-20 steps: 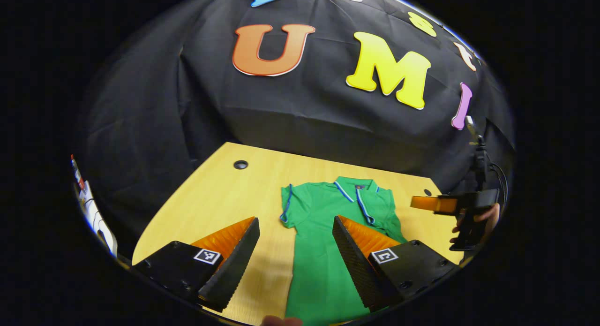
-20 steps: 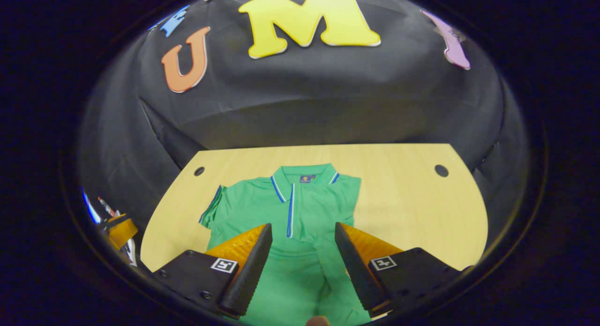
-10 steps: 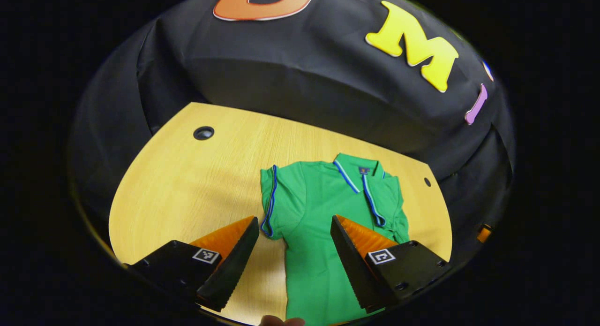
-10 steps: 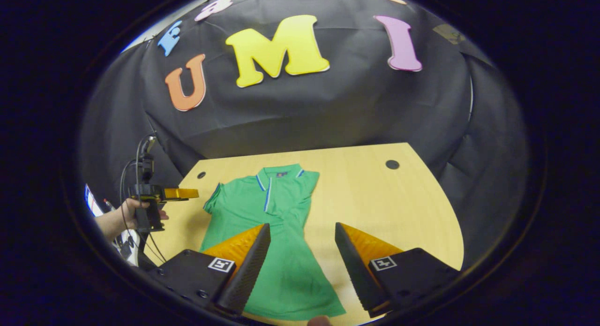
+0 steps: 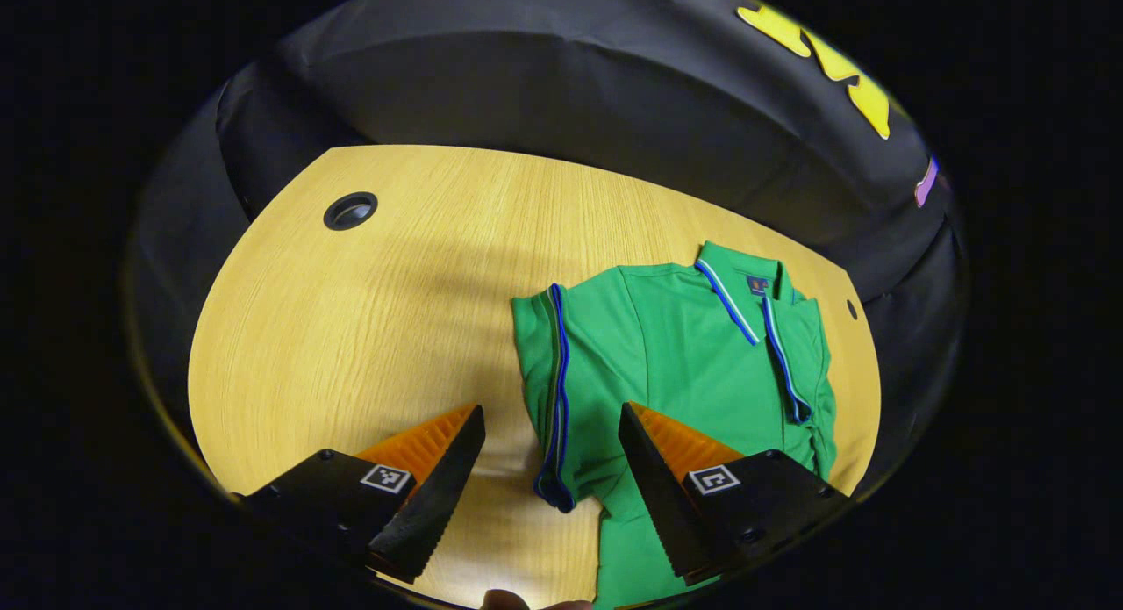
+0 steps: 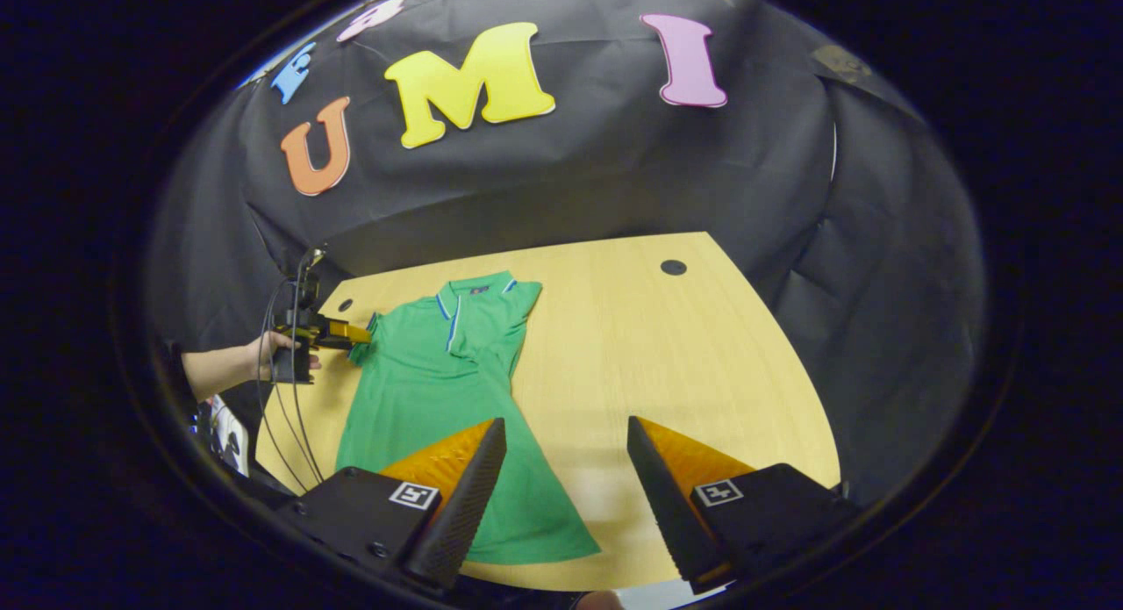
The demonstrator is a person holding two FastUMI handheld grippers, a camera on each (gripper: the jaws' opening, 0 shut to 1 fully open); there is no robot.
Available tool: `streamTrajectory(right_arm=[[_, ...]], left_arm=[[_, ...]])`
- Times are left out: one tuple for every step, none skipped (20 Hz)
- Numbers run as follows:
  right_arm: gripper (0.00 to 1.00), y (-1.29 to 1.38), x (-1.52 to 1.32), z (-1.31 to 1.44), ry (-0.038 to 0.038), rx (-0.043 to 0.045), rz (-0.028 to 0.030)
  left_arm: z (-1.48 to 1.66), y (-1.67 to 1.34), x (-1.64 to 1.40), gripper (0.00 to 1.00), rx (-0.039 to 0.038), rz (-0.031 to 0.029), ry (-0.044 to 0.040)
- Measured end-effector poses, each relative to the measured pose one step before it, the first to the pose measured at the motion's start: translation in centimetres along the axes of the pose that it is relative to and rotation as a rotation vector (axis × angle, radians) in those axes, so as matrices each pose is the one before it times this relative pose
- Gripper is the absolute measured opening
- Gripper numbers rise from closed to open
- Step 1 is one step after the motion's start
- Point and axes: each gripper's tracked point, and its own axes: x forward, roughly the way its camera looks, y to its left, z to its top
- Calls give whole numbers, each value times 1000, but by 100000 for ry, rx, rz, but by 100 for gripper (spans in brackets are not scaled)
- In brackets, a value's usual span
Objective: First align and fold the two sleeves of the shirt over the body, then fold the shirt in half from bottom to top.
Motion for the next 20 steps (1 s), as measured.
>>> streamTrajectory(right_arm=[[87,97,70,-41,326,1569,1010],[87,-21,129,-102,359,1289,385],[90,-127,54,56,-8,1064,-35],[86,-177,43,47,-160,955,-68],[86,17,109,67,-463,978,90],[86,-87,185,-61,59,941,-180],[86,-47,168,-145,375,796,-63],[86,-35,204,-120,234,274,-136],[90,90,143,3,-83,-179,54],[86,94,72,-7,-58,-586,-132],[86,86,-116,70,-302,-612,148],[86,100,-99,11,-535,-519,-54],[86,-21,-2,79,-598,-355,-513],[86,-304,82,47,-496,-455,-1032],[86,-85,24,112,-758,156,-472],[99,57,-60,30,-245,412,-27],[93,-61,-31,-33,46,548,-413],[93,-124,-56,-8,-105,752,-49],[93,94,-195,92,-314,947,848],[93,193,-247,200,-943,614,1235]], left_arm=[[343,-8,338,98,2561,740,-486],[178,35,343,93,2096,866,71],[-39,319,144,89,1488,1699,997],[-5,282,127,79,1337,1205,384],[29,303,60,74,904,1237,605],[56,404,116,60,716,1990,229],[110,281,62,53,446,1621,241],[-172,250,57,39,823,1673,1092],[-95,23,-48,32,1169,38,791],[-50,-40,-82,23,402,-869,406],[146,-301,-164,24,-1051,-1567,-592],[360,-219,-357,8,-1578,-1274,-1449],[584,-119,-552,6,-1108,-775,-1930],[533,-28,-496,5,-801,-398,-2255],[711,-287,-617,5,-1114,-972,-2010],[660,-546,-543,4,-1056,-1325,-1477],[758,-520,-568,10,-152,-915,-1467],[522,-455,-371,4,382,-367,-985],[679,-855,-529,4,109,-704,-822],[517,-1037,-457,4,-91,-1463,-512]])
